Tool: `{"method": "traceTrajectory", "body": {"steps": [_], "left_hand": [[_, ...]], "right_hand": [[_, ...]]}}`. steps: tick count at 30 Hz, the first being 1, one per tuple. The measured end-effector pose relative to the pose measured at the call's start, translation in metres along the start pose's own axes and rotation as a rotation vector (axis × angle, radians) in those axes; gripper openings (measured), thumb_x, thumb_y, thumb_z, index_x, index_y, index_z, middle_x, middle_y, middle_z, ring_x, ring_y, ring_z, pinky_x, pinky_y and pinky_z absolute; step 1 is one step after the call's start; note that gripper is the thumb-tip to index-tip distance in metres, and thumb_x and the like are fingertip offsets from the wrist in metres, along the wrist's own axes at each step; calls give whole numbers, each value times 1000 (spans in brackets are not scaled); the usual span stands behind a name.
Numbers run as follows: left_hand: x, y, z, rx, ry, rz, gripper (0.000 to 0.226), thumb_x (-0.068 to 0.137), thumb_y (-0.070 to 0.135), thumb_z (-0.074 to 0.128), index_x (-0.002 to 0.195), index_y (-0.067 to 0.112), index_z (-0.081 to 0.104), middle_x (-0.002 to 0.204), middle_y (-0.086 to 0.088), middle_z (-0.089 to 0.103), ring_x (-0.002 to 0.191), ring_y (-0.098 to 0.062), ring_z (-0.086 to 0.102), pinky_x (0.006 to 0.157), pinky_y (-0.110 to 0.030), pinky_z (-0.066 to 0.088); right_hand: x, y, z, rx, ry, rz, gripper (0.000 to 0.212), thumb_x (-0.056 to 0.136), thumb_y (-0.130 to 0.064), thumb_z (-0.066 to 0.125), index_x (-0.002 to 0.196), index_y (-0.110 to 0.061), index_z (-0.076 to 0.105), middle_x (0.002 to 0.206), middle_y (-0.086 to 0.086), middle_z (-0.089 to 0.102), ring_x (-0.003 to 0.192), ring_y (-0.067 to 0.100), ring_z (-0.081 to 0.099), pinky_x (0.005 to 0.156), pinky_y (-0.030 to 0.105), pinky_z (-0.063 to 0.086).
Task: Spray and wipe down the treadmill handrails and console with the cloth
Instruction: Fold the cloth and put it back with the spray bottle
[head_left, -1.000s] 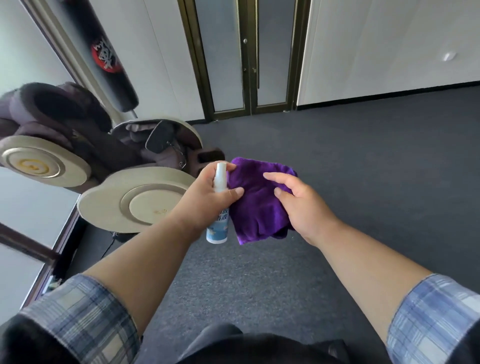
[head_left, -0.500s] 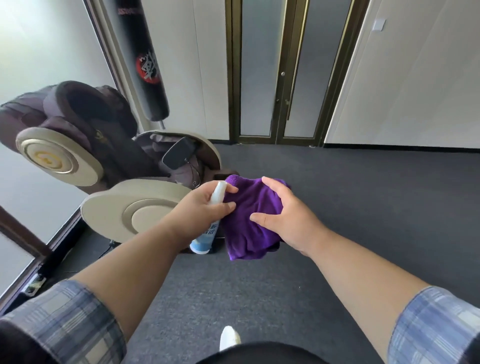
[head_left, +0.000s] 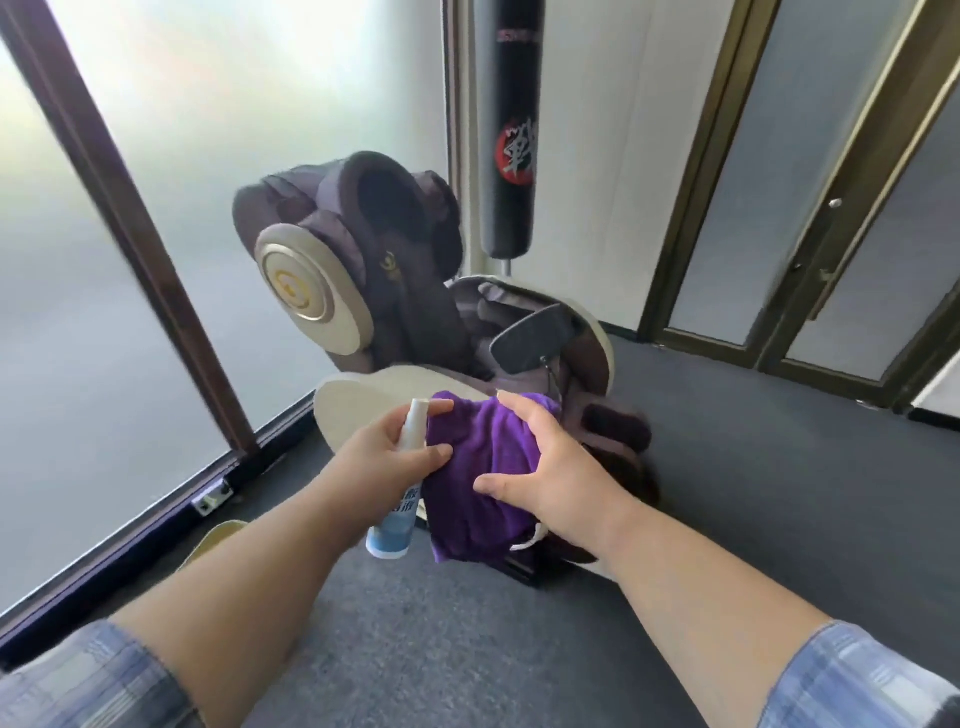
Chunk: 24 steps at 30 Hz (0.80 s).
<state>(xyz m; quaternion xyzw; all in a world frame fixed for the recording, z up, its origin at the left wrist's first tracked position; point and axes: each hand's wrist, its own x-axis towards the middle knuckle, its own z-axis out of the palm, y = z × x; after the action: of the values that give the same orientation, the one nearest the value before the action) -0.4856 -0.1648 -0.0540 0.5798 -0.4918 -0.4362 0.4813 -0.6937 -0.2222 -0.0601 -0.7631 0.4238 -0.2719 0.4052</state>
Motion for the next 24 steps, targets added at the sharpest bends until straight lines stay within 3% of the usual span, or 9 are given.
{"method": "traceTrajectory", "body": {"steps": [2,7,8,10,12,17,24], "left_hand": [[5,4,-23,-5,95,-8,43,73,28,72,112,47,68,106,9,73,99,-16,71,92,-44,56],[18,-7,-65,-51,324,-29,41,78,20,72,111,44,69,104,9,74,98,-17,71,89,-43,57],[20,-11,-72,-73,359,-39,40,82,16,72,112,43,69,104,9,74,98,-17,72,88,-42,58],[25,-16,-82,-130,422,-50,40,88,6,69,113,38,70,104,5,75,98,-20,72,84,-36,59],[31,-20,-88,-160,493,-63,39,90,0,66,115,30,69,104,1,75,98,-22,72,79,-30,59],[44,-18,-97,-143,666,-90,36,89,0,67,119,21,66,108,0,74,103,-18,70,87,-29,57],[40,-38,-136,-170,901,-70,37,87,3,69,118,22,66,110,3,73,104,-15,69,81,-22,54]], "right_hand": [[33,-9,12,7,-89,-33,91,73,-39,87,147,-46,35,145,-13,46,133,7,45,112,26,37],[107,-18,45,91,-258,-136,82,74,-39,84,140,-56,37,122,-33,49,105,-27,46,88,-4,35],[120,-19,52,121,-305,-142,80,73,-42,83,136,-59,38,122,-34,49,107,-25,47,91,0,37],[146,-19,66,162,-383,-157,76,69,-47,80,131,-62,41,127,-28,54,116,-10,54,103,20,45],[168,-18,78,202,-462,-191,68,68,-45,80,126,-61,47,124,-24,60,114,-5,58,103,28,49],[220,-21,99,280,-645,-271,54,71,-29,81,118,-44,59,115,-15,66,106,-2,64,94,25,53],[270,-48,154,290,-833,-366,44,80,-18,82,108,-46,63,102,-19,70,99,0,67,85,21,55]]}}
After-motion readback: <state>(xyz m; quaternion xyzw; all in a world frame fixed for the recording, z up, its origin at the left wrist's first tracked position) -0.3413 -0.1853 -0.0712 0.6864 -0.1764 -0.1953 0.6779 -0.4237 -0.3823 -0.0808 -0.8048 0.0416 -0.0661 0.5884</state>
